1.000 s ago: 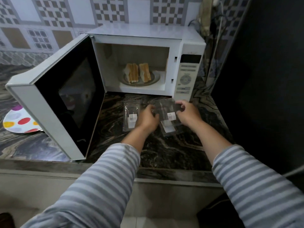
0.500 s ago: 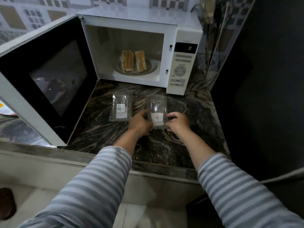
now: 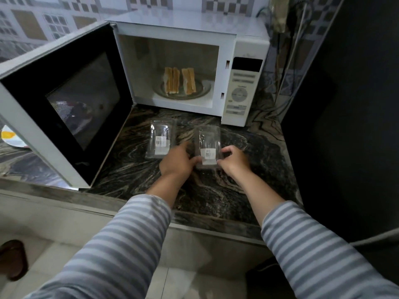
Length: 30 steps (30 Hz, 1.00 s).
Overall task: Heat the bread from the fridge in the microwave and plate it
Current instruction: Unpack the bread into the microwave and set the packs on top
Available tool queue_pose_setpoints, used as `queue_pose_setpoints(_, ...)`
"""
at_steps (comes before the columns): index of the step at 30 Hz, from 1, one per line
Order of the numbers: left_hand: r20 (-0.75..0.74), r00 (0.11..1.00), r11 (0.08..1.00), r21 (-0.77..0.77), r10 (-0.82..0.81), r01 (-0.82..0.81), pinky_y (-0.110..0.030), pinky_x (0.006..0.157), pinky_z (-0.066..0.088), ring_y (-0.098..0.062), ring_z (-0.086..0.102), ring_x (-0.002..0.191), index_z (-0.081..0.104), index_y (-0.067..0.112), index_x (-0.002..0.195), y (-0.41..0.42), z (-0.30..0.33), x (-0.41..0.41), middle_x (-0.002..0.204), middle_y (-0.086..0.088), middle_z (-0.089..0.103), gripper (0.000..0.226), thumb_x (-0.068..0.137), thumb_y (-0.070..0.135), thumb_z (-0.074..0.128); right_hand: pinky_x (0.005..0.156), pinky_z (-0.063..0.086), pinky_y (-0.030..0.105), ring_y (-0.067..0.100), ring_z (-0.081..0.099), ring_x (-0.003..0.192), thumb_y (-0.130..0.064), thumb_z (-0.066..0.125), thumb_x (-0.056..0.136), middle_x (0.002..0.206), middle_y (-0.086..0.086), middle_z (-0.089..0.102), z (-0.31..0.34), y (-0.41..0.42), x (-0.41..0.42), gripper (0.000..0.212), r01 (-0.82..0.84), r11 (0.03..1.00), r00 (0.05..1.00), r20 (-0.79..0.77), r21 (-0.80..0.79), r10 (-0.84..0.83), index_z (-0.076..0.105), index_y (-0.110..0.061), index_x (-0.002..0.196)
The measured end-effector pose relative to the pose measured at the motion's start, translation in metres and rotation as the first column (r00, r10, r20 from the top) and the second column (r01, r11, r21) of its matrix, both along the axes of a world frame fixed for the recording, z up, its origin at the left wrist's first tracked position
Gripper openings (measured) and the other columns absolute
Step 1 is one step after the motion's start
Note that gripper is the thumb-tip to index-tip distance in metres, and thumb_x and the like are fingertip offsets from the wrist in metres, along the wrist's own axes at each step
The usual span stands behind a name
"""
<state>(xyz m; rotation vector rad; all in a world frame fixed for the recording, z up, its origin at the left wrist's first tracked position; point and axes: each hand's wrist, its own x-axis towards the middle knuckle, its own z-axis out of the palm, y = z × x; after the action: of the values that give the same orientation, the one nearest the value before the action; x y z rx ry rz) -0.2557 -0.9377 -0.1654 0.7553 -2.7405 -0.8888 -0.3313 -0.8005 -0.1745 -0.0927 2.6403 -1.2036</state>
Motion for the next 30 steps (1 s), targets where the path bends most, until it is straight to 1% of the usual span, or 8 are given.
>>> queue_pose_setpoints(2,-0.133,0.990,0.995,-0.080,0.050,-0.061,-0.038,0.083,0.048,-0.027,0.057,0.109,0.053,0.025,0.127,-0.009,0.001,0.003,0.120,-0.004,0.058,0.043,0.088,0.042,0.063,0.082,0.048,0.031,0.025,0.060,0.107,-0.027,0.066,0.085,0.120,0.006,0.061,0.003,0.000,-0.001,0.041,-0.015,0.998,0.998,-0.062,0.062,0.019,0.051,-0.022,0.123)
queue_pose_setpoints(6,-0.270,0.948,0.937,-0.257,0.167,-0.238,-0.046,0.092,0.042,-0.033,0.042,0.117,0.048,0.025,0.131,-0.039,-0.002,0.004,0.129,-0.011,0.043,0.050,0.085,0.038,0.065,0.107,0.037,0.042,0.028,0.036,0.134,-0.044,0.065,0.084,0.149,0.006,0.033,0.007,-0.008,-0.005,0.078,-0.090,0.993,0.989,-0.122,-0.074,0.081,0.020,-0.036,0.147)
queue_pose_setpoints(11,-0.200,0.954,0.968,-0.074,0.223,-0.242,-0.052,0.102,0.035,-0.039,0.031,0.130,0.021,0.031,0.148,-0.073,-0.011,-0.005,0.149,-0.011,0.020,0.084,0.081,0.047,0.068,0.112,0.030,0.051,0.030,0.021,0.144,-0.055,0.069,0.078,0.160,0.000,0.006,-0.004,-0.029,-0.007,0.096,-0.150,0.986,0.980,-0.144,-0.079,0.137,-0.002,-0.059,0.142)
queue_pose_setpoints(14,-0.142,0.971,0.981,0.018,0.193,-0.193,-0.051,0.103,0.036,-0.039,0.037,0.131,0.006,0.032,0.151,-0.080,-0.020,-0.014,0.154,-0.009,0.016,0.096,0.079,0.053,0.066,0.109,0.034,0.046,0.029,0.027,0.141,-0.053,0.068,0.080,0.159,0.002,0.015,-0.013,-0.039,-0.006,0.093,-0.115,0.993,0.968,-0.229,-0.042,0.102,0.002,-0.054,0.145)
queue_pose_setpoints(18,-0.149,0.975,0.986,0.013,0.166,-0.166,-0.049,0.100,0.037,-0.034,0.044,0.129,-0.004,0.032,0.151,-0.079,-0.029,-0.015,0.151,-0.009,0.030,0.098,0.083,0.050,0.063,0.098,0.045,0.038,0.024,0.043,0.131,-0.044,0.069,0.081,0.149,0.001,0.038,-0.021,-0.046,-0.001,0.089,-0.069,0.994,0.936,-0.350,-0.084,0.035,0.011,-0.045,0.148)
queue_pose_setpoints(24,-0.367,0.924,0.992,-0.017,0.109,-0.124,-0.045,0.091,0.046,-0.028,0.044,0.130,0.003,0.030,0.152,-0.081,-0.010,-0.005,0.149,-0.007,0.034,0.098,0.080,0.042,0.069,0.096,0.042,0.030,0.020,0.045,0.130,-0.040,0.072,0.080,0.147,-0.003,0.041,-0.003,-0.052,0.008,0.085,-0.007,0.981,0.909,-0.410,-0.196,-0.076,0.019,-0.045,0.147)
queue_pose_setpoints(27,-0.476,0.877,0.993,-0.059,0.063,-0.104,-0.045,0.091,0.047,-0.026,0.041,0.131,0.006,0.029,0.152,-0.085,0.016,-0.002,0.149,-0.005,0.035,0.096,0.081,0.042,0.068,0.093,0.039,0.021,0.017,0.044,0.131,-0.038,0.072,0.080,0.148,-0.002,0.041,0.027,-0.063,0.012,0.083,-0.032,0.968,0.856,-0.506,-0.249,-0.102,0.021,-0.041,0.146)
queue_pose_setpoints(30,-0.588,0.809,0.991,-0.108,0.001,-0.080,-0.042,0.087,0.051,-0.025,0.047,0.127,0.007,0.030,0.151,-0.092,0.049,-0.005,0.146,-0.006,0.040,0.096,0.080,0.044,0.069,0.101,0.041,0.025,0.016,0.043,0.132,-0.038,0.074,0.079,0.148,-0.003,0.042,0.063,-0.075,0.011,0.084,-0.066,0.954,0.764,-0.630,-0.293,-0.140,0.024,-0.035,0.147)
